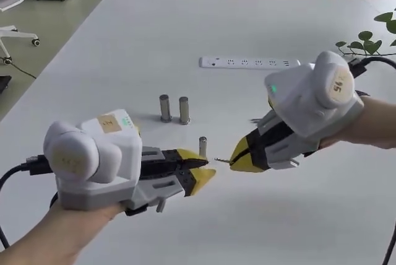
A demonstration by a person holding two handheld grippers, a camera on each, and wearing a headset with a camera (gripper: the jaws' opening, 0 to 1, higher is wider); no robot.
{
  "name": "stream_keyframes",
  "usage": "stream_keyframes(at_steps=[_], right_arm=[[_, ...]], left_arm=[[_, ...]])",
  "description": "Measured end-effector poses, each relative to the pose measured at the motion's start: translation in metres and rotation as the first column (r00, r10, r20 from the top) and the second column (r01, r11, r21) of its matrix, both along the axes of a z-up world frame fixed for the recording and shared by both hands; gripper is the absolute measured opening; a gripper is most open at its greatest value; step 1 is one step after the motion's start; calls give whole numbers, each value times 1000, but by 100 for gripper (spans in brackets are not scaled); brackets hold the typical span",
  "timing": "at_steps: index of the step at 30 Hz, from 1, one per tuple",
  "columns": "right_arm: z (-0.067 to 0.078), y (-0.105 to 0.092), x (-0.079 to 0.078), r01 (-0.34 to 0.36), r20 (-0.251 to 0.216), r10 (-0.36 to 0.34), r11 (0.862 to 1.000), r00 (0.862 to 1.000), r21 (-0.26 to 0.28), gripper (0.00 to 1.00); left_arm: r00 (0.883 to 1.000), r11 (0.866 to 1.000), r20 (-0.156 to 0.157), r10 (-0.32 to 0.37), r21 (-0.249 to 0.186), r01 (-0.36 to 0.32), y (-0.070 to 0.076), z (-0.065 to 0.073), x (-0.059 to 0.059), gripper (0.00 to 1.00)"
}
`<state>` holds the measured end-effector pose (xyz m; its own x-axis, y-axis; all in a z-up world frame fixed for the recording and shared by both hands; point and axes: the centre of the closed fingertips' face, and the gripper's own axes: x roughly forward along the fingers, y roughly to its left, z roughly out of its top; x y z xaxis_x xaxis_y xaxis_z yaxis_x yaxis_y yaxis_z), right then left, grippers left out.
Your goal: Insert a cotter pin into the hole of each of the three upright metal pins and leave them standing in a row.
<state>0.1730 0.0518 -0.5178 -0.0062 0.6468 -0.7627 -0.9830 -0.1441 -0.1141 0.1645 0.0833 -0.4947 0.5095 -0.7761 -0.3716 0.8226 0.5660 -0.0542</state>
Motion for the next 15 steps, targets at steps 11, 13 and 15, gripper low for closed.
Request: stream_keyframes(at_steps=[11, 13, 15], right_arm=[[-17, -9, 20, 85, 42, -81, 990, 996, -108, 0], [-19, -8, 22, 89, 48, -83, 989, 995, -118, 0], [-20, -7, 24, 101, 36, -97, 987, 995, -123, 0]], left_arm=[[995, 995, 32, 97, 26, -98, 11, -13, 17, 18], [993, 993, 35, 109, 37, -111, 12, -16, 20, 19], [991, 990, 40, 130, 49, -131, 15, -20, 24, 20]])
